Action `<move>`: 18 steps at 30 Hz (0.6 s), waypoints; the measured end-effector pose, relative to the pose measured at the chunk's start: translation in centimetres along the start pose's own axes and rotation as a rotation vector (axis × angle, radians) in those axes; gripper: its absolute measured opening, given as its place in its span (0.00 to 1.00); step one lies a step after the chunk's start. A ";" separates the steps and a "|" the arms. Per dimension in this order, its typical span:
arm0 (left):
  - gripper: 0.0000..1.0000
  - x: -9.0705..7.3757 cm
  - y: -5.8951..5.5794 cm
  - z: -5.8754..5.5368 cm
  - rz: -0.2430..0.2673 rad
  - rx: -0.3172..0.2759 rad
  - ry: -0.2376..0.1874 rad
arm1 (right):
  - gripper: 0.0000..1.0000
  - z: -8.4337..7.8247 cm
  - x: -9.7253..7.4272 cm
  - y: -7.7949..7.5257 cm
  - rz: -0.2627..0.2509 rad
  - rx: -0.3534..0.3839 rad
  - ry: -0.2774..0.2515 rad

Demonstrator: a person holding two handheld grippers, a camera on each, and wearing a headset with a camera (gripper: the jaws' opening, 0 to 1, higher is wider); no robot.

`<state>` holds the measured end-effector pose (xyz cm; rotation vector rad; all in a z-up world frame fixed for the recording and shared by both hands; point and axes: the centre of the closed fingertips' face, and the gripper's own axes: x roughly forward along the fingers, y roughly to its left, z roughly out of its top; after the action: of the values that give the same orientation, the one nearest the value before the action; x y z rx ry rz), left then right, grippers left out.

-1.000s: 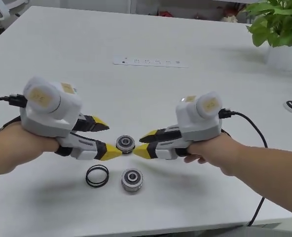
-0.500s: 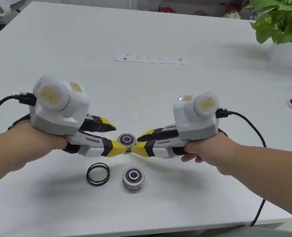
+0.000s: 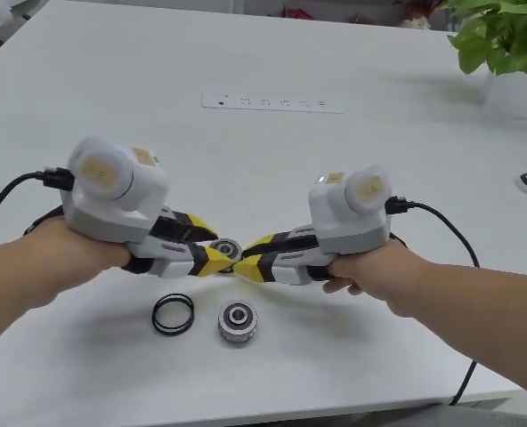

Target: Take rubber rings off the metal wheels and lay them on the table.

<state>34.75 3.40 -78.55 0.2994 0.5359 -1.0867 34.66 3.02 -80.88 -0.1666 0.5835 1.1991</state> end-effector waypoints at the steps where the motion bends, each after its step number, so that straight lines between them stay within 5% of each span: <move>1: 0.24 0.1 0.0 -0.1 0.000 0.002 0.004 | 0.15 0.0 0.0 0.0 0.000 0.001 -0.001; 18: 0.14 0.9 0.5 -0.3 0.049 0.051 0.019 | 0.10 -0.1 -0.1 -0.3 -0.002 0.047 -0.011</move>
<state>35.41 3.05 -79.34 0.3661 0.5160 -1.0522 34.91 2.79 -80.96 -0.1206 0.6016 1.1821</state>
